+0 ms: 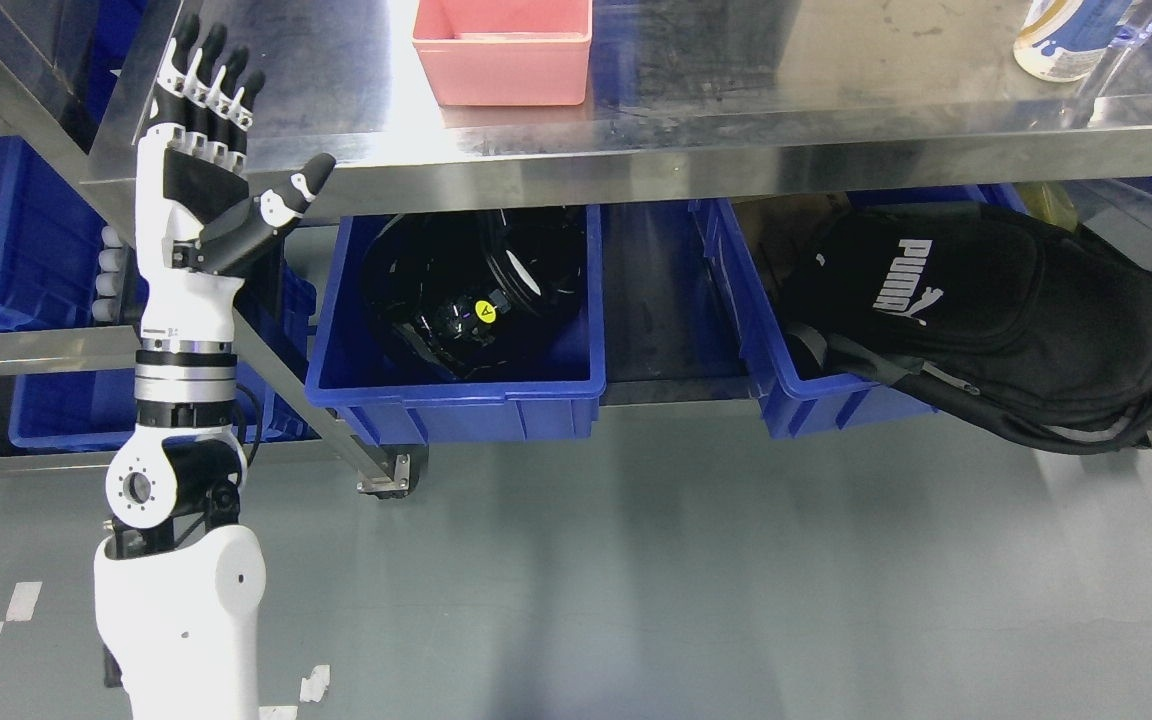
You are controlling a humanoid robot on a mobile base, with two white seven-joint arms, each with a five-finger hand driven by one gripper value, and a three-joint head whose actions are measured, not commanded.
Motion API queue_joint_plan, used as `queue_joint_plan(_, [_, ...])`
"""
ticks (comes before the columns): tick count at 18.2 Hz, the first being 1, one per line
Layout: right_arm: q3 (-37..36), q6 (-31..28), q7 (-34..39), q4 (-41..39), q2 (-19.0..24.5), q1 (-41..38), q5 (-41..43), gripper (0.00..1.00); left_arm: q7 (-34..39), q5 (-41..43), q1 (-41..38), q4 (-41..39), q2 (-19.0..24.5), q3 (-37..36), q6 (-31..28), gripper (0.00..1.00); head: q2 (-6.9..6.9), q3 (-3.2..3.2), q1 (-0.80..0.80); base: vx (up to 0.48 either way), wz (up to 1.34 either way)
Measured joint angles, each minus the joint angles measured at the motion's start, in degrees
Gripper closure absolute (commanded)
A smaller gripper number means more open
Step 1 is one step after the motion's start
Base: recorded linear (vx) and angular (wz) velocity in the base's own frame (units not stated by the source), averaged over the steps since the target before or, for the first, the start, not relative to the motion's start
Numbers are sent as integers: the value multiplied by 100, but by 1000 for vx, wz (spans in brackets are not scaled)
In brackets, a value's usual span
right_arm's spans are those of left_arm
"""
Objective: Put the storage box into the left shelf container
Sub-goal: 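Raise the left hand up toward the pink box on the table top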
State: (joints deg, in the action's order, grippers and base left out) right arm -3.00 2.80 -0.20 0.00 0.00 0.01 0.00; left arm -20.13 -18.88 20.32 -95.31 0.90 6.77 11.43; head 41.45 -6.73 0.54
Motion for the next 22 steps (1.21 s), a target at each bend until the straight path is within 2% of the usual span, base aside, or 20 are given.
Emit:
queue_joint_plan(6, [0,1,0,0,0,0,0,0,-487,-6,322,23,138,234,-534,0,0,0,0,0,0])
queue_joint_plan(12, [0,3,-20,0,0,0,0,0,-1480,262,1085,279,720,271,-675,0,0,0,0,0,0])
queue_joint_plan(15, [0,5,-20,0,0,-1,0,0,-2091,765,1666,526,1104,62,-687,1,0,0,0,0,0])
queue_joint_plan(22, [0,8,1,0,0,-1,0,0,-2666,2184,3248,1327,1687,-1023,-714,2,0,0,0,0,0])
